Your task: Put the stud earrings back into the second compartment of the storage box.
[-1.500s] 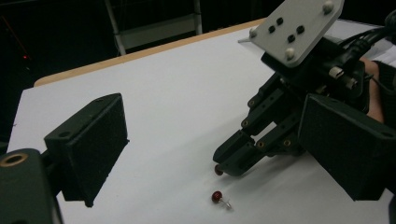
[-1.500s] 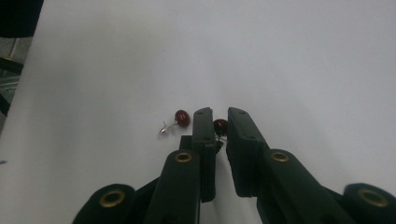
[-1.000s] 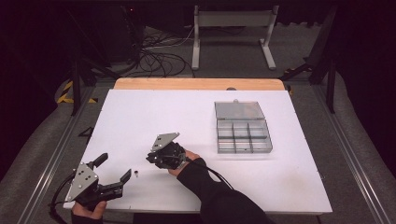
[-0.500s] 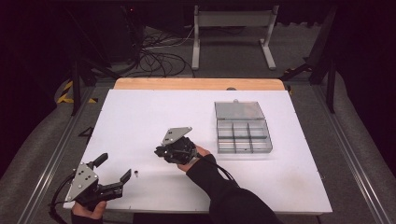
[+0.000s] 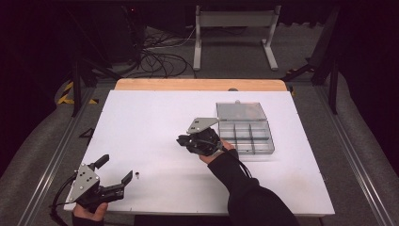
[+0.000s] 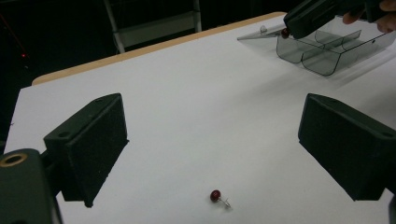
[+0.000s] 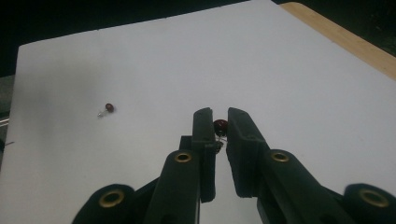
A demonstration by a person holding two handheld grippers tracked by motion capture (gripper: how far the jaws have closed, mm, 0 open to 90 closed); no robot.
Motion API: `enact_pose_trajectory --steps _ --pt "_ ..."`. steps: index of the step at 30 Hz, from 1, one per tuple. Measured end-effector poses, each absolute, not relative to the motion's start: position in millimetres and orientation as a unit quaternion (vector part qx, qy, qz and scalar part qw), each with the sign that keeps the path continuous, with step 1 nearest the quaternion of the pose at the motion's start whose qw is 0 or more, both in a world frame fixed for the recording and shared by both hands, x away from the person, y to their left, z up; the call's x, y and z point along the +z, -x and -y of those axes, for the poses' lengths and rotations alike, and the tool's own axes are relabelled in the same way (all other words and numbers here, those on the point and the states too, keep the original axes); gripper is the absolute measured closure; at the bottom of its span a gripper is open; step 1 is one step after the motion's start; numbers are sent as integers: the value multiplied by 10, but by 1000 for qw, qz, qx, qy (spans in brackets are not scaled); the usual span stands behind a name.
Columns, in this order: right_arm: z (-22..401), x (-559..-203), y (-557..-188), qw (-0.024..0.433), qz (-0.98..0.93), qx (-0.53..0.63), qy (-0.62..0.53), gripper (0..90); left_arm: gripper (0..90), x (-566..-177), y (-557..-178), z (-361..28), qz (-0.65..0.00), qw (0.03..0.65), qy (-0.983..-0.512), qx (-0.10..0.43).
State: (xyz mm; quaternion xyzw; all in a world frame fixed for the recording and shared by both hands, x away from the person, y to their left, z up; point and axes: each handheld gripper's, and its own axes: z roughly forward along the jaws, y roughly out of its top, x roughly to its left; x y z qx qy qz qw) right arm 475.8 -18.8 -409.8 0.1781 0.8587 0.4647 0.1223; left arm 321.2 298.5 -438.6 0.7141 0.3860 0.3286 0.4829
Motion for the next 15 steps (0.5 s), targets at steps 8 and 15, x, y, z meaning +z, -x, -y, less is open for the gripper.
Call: enact_pose_trajectory --steps 8,15 --pt "403 -4045 -4798 137 -854 460 -200 823 85 -4385 -3209 -2986 -386 482 -715 329" --pt "657 -4039 -4865 151 -850 453 -224 823 85 -4384 -3208 -2985 -386 482 -714 329"
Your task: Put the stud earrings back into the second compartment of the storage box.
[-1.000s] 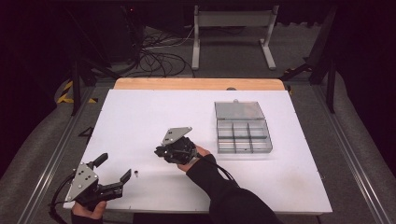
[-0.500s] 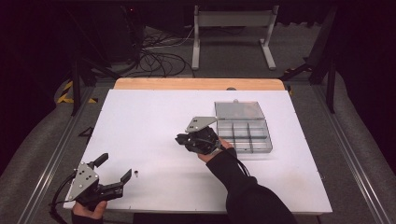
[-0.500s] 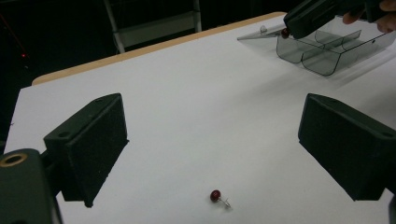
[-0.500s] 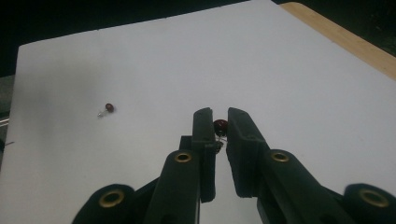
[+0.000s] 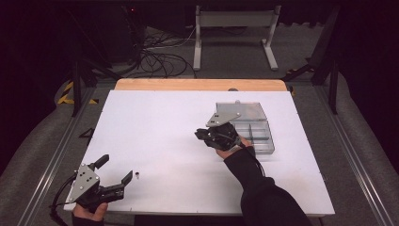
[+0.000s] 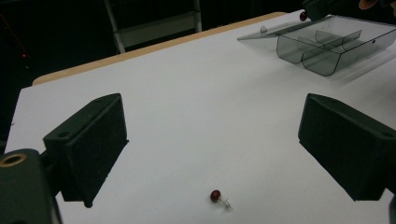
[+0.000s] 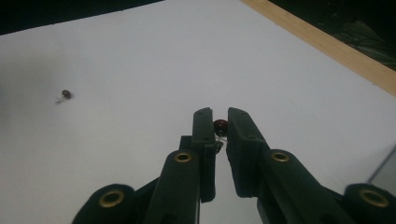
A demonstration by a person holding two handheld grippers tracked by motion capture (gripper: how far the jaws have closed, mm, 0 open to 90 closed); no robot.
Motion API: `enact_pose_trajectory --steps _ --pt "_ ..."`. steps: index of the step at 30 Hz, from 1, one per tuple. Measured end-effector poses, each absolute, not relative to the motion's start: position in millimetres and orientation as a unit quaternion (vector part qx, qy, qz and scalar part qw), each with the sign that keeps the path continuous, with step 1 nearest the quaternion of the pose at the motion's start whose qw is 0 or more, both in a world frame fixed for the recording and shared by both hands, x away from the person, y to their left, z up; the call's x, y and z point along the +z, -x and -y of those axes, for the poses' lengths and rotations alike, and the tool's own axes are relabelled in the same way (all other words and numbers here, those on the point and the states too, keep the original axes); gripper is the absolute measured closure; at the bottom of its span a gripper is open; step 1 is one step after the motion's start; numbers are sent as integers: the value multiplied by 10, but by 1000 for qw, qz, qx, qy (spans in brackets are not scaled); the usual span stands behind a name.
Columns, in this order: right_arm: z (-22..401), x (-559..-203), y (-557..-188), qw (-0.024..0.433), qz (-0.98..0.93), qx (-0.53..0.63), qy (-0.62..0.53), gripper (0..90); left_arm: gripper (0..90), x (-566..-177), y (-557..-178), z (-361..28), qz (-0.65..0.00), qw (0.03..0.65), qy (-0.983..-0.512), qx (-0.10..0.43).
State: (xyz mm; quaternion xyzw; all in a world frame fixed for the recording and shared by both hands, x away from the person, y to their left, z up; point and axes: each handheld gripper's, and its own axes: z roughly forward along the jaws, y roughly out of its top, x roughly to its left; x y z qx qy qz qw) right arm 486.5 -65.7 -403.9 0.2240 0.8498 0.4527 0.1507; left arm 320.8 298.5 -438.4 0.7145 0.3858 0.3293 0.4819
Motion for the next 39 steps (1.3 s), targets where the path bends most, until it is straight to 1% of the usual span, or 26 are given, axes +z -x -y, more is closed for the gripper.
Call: enact_pose_trajectory --steps 12,21,31,39 --pt "1226 -4101 -5037 179 -832 437 -291 822 85 -4387 -3212 -2976 -386 482 -715 328" --pt "1535 -4216 -5196 188 -827 405 -342 822 84 -4387 -3213 -2976 -385 479 -717 328" --pt "1688 -4362 -5357 184 -827 370 -381 820 85 -4389 -3217 -2977 -386 478 -718 328" --pt "1731 -4445 -5413 181 -831 347 -395 818 84 -4389 -3216 -2976 -386 478 -717 328"
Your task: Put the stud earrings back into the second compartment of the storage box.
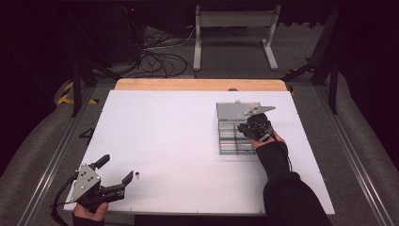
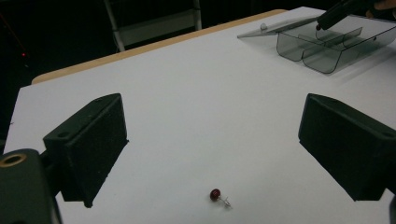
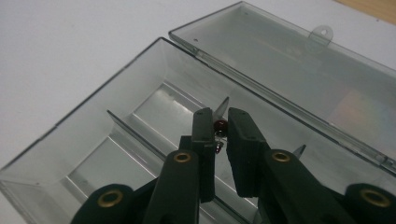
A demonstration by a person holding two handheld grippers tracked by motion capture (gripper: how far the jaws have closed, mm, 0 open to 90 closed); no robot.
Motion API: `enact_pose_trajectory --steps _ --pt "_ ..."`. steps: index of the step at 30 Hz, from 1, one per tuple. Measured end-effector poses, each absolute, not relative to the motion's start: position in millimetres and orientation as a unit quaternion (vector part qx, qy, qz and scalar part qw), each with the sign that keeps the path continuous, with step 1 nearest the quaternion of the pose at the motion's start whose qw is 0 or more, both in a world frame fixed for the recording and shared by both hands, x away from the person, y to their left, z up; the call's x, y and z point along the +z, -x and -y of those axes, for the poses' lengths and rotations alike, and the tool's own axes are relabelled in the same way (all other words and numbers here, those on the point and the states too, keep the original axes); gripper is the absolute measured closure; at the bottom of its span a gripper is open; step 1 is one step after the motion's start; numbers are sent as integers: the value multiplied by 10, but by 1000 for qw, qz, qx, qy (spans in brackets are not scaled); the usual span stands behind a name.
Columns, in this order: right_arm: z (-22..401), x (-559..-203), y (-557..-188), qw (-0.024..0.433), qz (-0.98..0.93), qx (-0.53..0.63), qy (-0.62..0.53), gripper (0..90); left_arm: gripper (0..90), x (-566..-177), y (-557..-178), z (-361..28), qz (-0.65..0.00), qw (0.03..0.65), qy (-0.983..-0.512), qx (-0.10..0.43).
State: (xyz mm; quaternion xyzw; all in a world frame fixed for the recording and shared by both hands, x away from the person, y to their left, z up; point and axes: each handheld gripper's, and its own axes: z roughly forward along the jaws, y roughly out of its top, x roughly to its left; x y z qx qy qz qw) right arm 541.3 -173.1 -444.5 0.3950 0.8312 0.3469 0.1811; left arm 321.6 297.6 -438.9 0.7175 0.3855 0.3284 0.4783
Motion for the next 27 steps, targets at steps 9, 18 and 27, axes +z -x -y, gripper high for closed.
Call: enact_pose_trajectory --steps 9,18,27 --pt "1789 -4531 -5471 174 -830 330 -414 768 84 -4390 -3219 -2976 -386 478 -718 328" --pt "1739 -4459 -5422 171 -825 357 -403 599 83 -4391 -3219 -2976 -386 479 -717 327" --pt "1496 -4314 -5263 164 -825 403 -360 451 83 -4391 -3220 -2976 -387 479 -716 328"
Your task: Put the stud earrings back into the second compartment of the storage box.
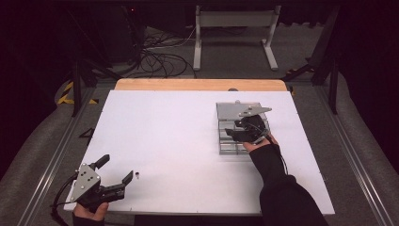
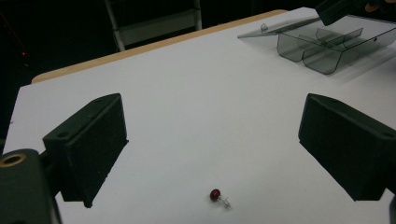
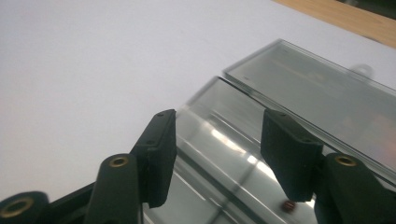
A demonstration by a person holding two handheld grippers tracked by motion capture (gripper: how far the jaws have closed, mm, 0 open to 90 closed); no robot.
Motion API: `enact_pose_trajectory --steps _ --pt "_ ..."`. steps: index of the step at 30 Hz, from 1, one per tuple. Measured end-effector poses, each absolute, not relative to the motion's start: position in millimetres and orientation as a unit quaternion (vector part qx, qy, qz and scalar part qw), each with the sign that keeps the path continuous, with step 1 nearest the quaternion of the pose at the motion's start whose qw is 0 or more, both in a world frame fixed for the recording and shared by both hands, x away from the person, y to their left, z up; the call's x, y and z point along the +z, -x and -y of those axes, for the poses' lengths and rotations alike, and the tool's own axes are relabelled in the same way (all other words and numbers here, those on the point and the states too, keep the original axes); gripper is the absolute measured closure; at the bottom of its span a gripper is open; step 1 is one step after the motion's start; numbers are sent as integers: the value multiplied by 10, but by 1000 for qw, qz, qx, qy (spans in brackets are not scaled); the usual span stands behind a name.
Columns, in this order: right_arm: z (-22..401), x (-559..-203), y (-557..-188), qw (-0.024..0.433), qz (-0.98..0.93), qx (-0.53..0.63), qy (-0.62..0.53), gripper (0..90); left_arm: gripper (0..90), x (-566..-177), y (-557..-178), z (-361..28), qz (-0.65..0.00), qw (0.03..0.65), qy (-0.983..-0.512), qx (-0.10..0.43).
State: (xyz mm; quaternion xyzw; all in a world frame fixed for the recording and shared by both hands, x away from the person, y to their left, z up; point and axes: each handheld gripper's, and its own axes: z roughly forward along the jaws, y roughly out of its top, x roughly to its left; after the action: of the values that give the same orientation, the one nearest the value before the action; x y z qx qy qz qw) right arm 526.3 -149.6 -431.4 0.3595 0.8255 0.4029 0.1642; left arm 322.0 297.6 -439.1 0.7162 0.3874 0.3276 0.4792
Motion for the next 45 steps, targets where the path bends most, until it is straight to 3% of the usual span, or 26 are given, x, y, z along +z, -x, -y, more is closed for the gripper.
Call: enact_pose_trajectory --steps 22,45 --pt "611 -4086 -4872 110 -844 468 -239 357 84 -4388 -3214 -2980 -387 481 -715 327" --pt "-377 -4388 -4580 43 -869 467 -156 359 83 -4384 -3210 -2988 -386 482 -715 328"
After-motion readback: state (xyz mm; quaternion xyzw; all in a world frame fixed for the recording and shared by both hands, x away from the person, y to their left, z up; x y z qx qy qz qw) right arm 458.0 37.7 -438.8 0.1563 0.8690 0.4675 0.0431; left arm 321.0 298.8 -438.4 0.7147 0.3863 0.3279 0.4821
